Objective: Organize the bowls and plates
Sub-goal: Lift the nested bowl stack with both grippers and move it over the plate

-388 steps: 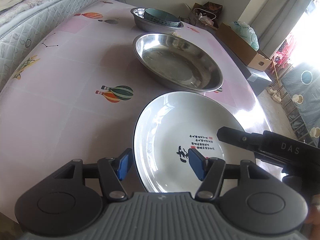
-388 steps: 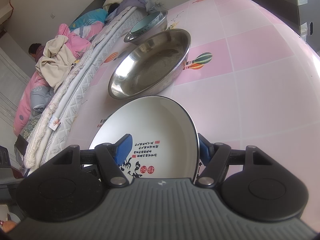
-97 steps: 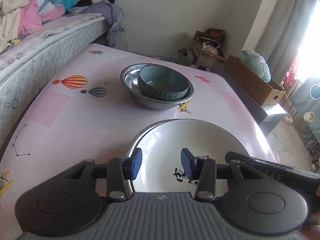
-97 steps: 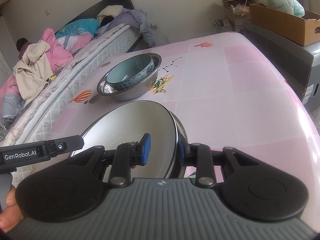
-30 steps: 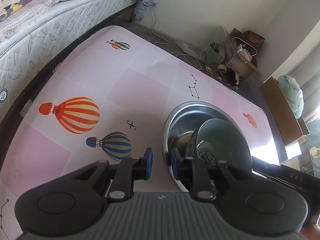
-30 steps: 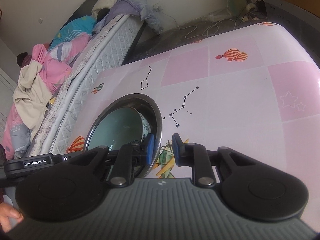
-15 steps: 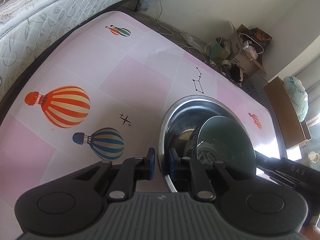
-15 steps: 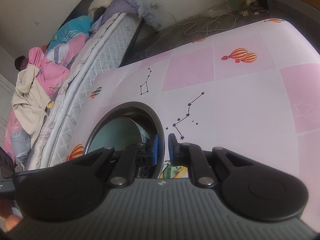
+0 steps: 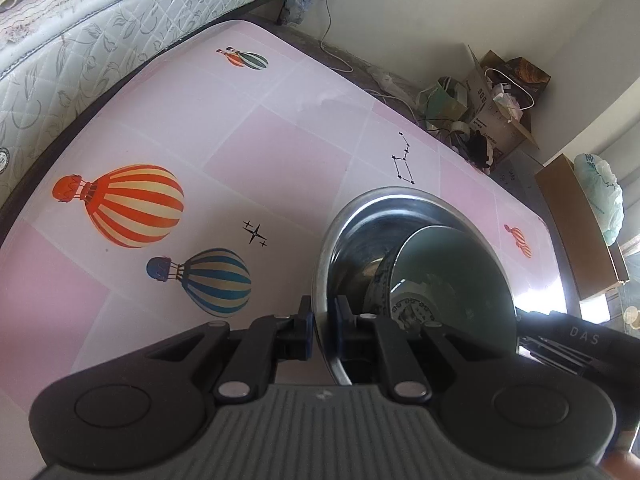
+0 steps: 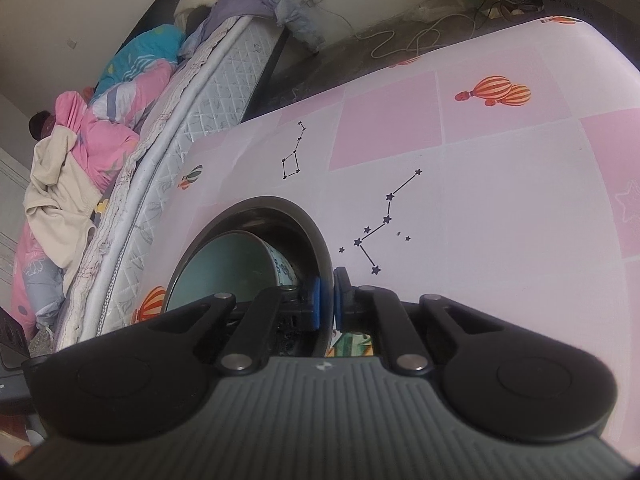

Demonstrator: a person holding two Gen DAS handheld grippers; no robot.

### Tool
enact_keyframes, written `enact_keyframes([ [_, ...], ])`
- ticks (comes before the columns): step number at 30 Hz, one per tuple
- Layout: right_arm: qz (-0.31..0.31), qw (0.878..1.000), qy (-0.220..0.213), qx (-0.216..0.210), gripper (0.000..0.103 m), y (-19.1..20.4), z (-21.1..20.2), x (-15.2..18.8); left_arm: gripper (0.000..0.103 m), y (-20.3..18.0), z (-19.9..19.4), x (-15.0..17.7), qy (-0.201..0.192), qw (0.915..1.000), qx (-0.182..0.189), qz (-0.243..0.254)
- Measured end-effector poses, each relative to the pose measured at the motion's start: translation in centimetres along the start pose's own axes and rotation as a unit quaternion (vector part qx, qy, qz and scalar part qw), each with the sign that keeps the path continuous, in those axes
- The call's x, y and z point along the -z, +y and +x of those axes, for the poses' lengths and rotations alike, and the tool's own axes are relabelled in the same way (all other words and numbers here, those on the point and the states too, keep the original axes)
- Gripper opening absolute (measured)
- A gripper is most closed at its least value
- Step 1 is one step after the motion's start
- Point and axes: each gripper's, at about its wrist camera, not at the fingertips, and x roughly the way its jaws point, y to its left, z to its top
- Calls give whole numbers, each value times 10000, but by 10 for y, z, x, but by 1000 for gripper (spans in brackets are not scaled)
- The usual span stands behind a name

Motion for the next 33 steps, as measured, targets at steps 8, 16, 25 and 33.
enact_keyframes([
  [8, 44, 9999, 43, -110, 6, 1, -4, 4, 11, -1, -6, -1, -26, 10000, -52, -58],
  [16, 90, 9998, -31, -184, 6, 8, -19, 3, 11, -6, -22, -4, -147, 9999, 56, -46],
  [25, 19, 9995, -185, -239, 6, 25, -71, 12, 11, -14, -71, 11, -304, 9992, 249, -42],
  [33, -36, 9994, -176, -282, 7, 30, -142, 60, 11, -22, -120, 54, -315, 9986, 431, -24],
])
